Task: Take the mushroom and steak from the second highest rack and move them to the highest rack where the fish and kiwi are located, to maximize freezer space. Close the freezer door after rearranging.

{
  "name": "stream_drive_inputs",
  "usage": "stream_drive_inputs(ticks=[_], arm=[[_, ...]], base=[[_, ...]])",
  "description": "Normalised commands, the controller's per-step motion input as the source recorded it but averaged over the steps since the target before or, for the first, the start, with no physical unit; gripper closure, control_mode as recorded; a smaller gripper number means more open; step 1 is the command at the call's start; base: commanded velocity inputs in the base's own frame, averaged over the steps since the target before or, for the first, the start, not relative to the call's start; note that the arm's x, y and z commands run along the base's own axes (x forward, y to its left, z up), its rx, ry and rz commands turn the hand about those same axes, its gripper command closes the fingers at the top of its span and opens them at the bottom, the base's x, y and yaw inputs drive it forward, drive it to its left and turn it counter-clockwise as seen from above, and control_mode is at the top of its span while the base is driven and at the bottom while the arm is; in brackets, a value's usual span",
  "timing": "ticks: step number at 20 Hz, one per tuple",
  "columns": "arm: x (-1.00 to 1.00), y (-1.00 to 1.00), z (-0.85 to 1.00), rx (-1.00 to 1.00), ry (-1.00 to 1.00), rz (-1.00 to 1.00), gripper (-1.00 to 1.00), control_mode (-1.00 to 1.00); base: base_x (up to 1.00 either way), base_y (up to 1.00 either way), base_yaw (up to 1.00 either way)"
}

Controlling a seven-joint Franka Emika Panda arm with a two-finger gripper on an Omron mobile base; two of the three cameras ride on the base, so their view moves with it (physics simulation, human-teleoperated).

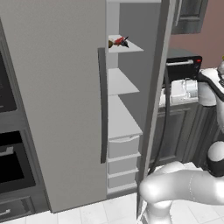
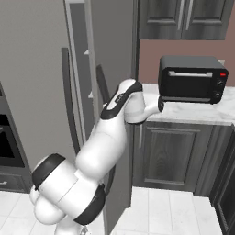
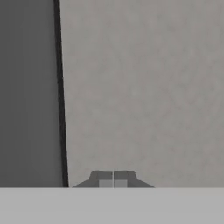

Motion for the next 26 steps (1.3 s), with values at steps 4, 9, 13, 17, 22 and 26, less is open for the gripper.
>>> stream_drive_inputs(ticks=[4, 9, 13, 17, 22, 26], arm=[[-0.01, 1.0, 0.41, 0.0, 0.0, -0.16, 1.0, -1.0], [0.02, 1.0, 0.7, 0.0, 0.06, -0.16, 1.0, -1.0], [0.26, 0.73, 0.77, 0.0, 0.15, -0.04, 1.0, -1.0], [0.37, 0.4, 0.72, 0.0, 0.18, 0.0, 1.0, -1.0], [0.35, 0.47, 0.5, 0.01, 0.14, 0.0, 1.0, -1.0], [0.28, 0.34, 0.15, 0.05, 0.0, 0.0, 1.0, -1.0]], base=[[0.0, 0.0, 0.0], [0.0, 0.0, 0.0], [0.0, 0.0, 0.0], [0.0, 0.0, 0.0], [0.0, 0.0, 0.0], [0.0, 0.0, 0.0]])
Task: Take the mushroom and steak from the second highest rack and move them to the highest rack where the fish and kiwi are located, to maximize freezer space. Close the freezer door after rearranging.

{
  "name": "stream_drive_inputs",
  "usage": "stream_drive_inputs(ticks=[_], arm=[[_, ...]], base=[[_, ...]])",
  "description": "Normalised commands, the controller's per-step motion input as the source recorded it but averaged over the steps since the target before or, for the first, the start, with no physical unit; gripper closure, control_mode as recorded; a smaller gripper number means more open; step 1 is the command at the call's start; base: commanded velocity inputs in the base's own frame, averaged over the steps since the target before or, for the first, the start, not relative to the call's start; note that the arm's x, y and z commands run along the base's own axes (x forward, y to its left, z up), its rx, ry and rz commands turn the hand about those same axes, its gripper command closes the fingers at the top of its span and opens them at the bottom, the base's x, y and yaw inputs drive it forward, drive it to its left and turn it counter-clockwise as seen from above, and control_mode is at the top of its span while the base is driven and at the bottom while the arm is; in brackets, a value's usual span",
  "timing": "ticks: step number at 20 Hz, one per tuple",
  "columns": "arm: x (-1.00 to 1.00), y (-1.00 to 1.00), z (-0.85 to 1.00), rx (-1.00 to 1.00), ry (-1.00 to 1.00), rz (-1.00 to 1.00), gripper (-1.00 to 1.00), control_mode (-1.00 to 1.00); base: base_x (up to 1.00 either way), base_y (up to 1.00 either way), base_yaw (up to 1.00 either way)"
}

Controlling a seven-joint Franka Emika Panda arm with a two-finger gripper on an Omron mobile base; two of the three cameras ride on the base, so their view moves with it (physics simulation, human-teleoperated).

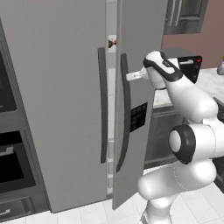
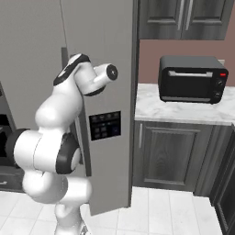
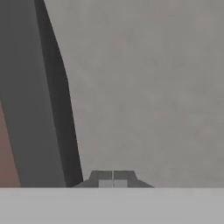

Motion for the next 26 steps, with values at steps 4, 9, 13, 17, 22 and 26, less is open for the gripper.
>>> stream_drive_inputs(ticks=[4, 9, 13, 17, 22, 26], arm=[[0.36, 0.2, 0.05, 0.09, 0.01, 0.0, 1.0, -1.0], [0.83, 0.46, 0.01, 0.08, 0.17, -0.03, 1.0, -1.0], [0.68, 0.33, 0.0, 0.09, 0.12, -0.02, 1.0, -1.0], [0.49, 0.03, 0.0, 0.09, 0.03, 0.0, 1.0, -1.0], [0.4, 0.01, 0.0, 0.1, 0.0, 0.0, 1.0, -1.0], [0.37, 0.11, 0.0, 0.08, 0.0, 0.0, 1.0, -1.0]], base=[[0.0, 0.0, 0.0], [0.0, 0.0, 0.0], [0.0, 0.0, 0.0], [0.0, 0.0, 0.0], [0.0, 0.0, 0.0], [0.0, 0.0, 0.0]])
